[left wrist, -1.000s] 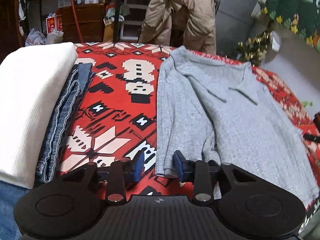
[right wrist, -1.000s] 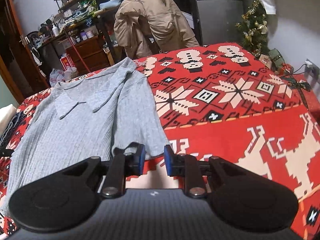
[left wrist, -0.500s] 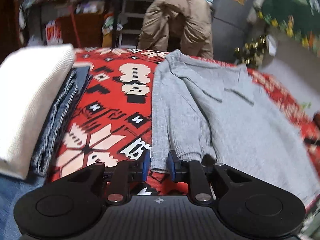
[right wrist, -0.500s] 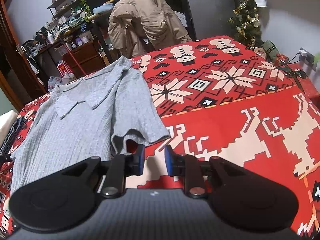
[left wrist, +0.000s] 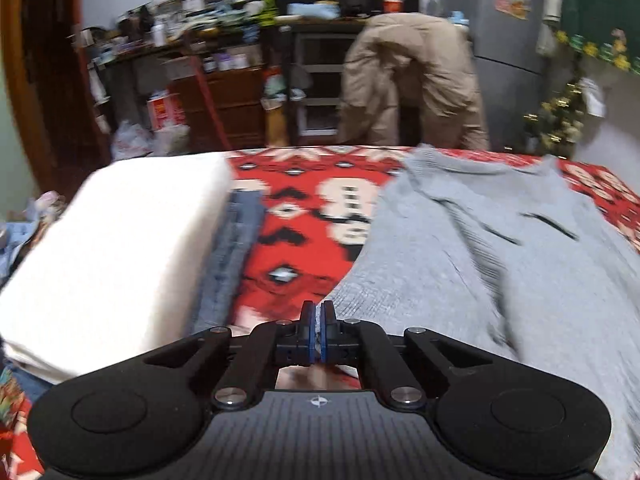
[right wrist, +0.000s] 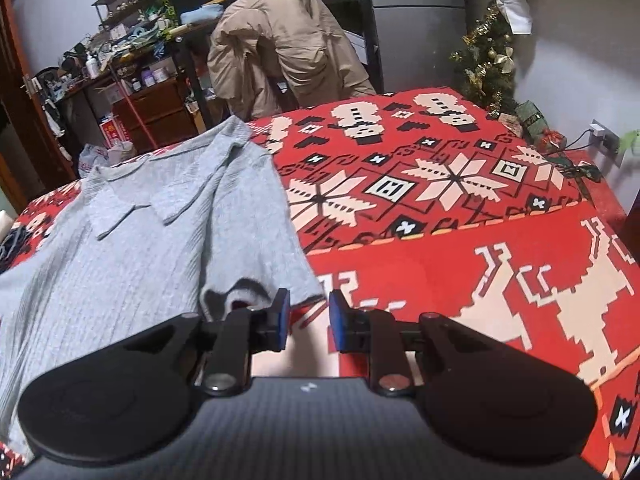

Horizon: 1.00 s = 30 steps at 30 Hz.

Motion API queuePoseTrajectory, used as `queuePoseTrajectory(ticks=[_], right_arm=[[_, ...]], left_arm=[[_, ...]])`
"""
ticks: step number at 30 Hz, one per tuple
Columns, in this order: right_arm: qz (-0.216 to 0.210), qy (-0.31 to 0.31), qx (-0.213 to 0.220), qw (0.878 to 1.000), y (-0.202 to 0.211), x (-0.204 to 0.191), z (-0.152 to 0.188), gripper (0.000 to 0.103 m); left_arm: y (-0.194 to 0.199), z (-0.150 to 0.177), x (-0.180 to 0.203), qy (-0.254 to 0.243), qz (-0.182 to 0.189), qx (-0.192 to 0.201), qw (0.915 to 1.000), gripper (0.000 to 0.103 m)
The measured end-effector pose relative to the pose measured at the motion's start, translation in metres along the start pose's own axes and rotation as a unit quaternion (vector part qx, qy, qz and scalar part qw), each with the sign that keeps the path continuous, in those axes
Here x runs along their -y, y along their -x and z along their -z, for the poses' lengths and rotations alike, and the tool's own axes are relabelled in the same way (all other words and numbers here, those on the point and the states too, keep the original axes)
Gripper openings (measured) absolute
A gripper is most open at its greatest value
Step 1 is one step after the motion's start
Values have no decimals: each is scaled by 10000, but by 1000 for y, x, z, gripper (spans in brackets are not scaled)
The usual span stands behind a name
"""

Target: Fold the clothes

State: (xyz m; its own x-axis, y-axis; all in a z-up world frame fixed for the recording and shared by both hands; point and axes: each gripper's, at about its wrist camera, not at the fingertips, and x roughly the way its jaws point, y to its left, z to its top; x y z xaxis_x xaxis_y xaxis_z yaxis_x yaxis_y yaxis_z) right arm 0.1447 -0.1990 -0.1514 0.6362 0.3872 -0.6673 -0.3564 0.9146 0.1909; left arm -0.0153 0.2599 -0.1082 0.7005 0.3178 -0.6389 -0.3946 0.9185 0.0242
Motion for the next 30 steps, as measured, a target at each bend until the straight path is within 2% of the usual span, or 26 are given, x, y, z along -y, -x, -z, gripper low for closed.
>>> queuePoseTrajectory(ticks=[4, 6, 8, 10, 12, 17, 22, 25, 30], right_arm=[[134, 208, -78, 9997, -12, -9, -8, 23], [211, 437, -179, 9987, -18, -16, -9, 17], [270, 689, -235, 9970, -20, -24, -10, 4], [336, 954, -246, 9946, -20, -32, -11, 3], [592, 1158, -121, 9914, -16, -32, -15, 3], [1134, 1059, 99, 9878, -14, 5, -51, 3], [1468, 1027, 75, 9838, -29, 40, -84, 3], [1643, 995, 16, 9814, -44, 55, -96, 3], [1790, 983, -246, 9786, -73, 69, -99, 3]], left_arm=[[-8, -10, -16, 112, -107, -19, 9999, 2], [-10, -13, -15, 45, -120, -7, 9999, 2], [-12, -15, -14, -71, -167, 21, 9998, 2], [-14, -18, -15, -149, -244, 61, 9996, 2], [-15, -21, -17, -193, -336, 106, 9992, 2], [-20, -33, -27, -281, -523, 148, 9981, 2], [-33, -37, -26, -508, -717, 145, 9960, 3], [-39, -37, -24, -523, -740, 109, 9958, 2], [-46, -33, -13, -841, -757, -19, 9936, 2]])
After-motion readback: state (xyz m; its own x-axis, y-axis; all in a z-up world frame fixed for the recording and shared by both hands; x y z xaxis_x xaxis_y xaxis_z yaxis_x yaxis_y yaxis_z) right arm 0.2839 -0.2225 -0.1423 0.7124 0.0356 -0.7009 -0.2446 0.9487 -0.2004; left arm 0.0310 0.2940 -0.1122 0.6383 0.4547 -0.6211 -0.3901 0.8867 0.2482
